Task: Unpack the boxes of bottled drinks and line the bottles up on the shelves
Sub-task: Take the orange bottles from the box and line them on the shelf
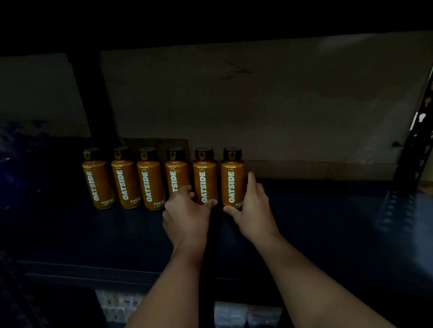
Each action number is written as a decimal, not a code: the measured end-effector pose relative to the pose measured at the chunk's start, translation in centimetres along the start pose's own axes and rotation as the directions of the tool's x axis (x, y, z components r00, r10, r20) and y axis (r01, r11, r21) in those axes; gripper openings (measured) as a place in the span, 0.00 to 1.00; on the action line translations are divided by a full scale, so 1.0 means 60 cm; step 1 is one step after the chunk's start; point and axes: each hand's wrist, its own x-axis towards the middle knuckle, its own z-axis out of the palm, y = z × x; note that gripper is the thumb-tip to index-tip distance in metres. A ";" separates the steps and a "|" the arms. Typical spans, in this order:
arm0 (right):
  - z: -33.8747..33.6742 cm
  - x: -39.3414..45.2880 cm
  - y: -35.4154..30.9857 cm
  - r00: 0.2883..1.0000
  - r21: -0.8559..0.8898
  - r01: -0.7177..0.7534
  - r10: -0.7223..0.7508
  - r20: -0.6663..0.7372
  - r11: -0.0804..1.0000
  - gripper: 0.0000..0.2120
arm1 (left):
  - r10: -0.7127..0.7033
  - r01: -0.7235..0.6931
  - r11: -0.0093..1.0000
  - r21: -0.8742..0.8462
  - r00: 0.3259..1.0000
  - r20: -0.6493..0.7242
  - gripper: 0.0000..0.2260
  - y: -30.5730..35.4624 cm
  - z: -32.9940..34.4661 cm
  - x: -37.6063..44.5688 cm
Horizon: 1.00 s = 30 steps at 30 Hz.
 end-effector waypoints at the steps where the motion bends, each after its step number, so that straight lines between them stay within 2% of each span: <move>1: -0.004 -0.002 0.000 1.000 0.014 -0.010 0.010 -0.007 1.000 0.50 | 0.012 -0.012 1.000 -0.013 1.000 -0.006 0.29 0.000 -0.004 -0.002; 5: -0.018 -0.031 0.008 0.997 0.074 -0.075 0.076 -0.015 0.994 0.50 | 0.048 -0.046 0.989 -0.140 0.999 0.006 0.20 0.001 -0.030 -0.021; 6: -0.024 -0.046 0.012 0.996 0.083 -0.080 0.082 -0.023 0.993 0.47 | 0.064 -0.064 0.981 -0.183 0.998 -0.005 0.18 0.002 -0.040 -0.031; 8: -0.040 -0.083 0.015 0.996 0.085 -0.048 0.054 -0.073 0.995 0.32 | 0.097 -0.108 0.950 -0.294 0.994 -0.052 0.13 0.004 -0.064 -0.061; 10: -0.056 -0.134 0.012 0.986 0.119 0.054 -0.034 -0.164 0.991 0.14 | 0.147 -0.188 0.889 -0.418 0.981 -0.128 0.07 0.003 -0.088 -0.101; 11: -0.062 -0.164 0.013 0.971 0.159 0.141 -0.105 -0.216 0.977 0.08 | 0.208 -0.273 0.855 -0.441 0.959 -0.191 0.04 -0.003 -0.098 -0.123; 12: -0.065 -0.190 0.013 0.942 0.186 0.248 -0.192 -0.274 0.951 0.07 | 0.271 -0.357 0.829 -0.430 0.929 -0.251 0.03 -0.009 -0.104 -0.143; 14: -0.058 -0.248 0.024 0.864 0.134 0.430 -0.364 -0.347 0.893 0.06 | 0.325 -0.421 0.818 -0.393 0.901 -0.289 0.03 -0.037 -0.105 -0.188; 16: -0.029 -0.298 0.059 0.821 0.025 0.494 -0.457 -0.341 0.869 0.05 | 0.313 -0.374 0.847 -0.379 0.925 -0.214 0.03 -0.077 -0.094 -0.234; 17: -0.009 -0.318 0.085 0.846 0.009 0.466 -0.442 -0.299 0.885 0.06 | 0.285 -0.315 0.873 -0.372 0.949 -0.133 0.03 -0.100 -0.085 -0.259; 20: 0.057 -0.378 0.184 0.978 0.042 0.200 -0.197 -0.076 0.979 0.10 | 0.203 -0.164 0.961 -0.224 0.965 0.166 0.07 -0.203 -0.048 -0.353; 22: 0.091 -0.417 0.255 0.994 -0.010 -0.008 0.009 0.111 1.000 0.11 | 0.136 -0.114 0.990 -0.087 0.934 0.330 0.08 -0.268 -0.029 -0.418; 24: 0.115 -0.454 0.322 0.944 -0.116 -0.181 0.206 0.257 0.977 0.14 | 0.017 -0.039 0.999 0.034 0.861 0.508 0.08 -0.319 -0.017 -0.478; 27: 0.137 -0.501 0.401 0.806 -0.335 -0.309 0.432 0.404 0.890 0.24 | -0.235 0.099 0.969 0.227 0.648 0.724 0.18 -0.384 -0.009 -0.563; 30: 0.155 -0.542 0.447 0.640 -0.490 -0.364 0.595 0.486 0.792 0.37 | -0.402 -0.026 0.878 0.479 0.504 0.765 0.32 -0.425 -0.004 -0.621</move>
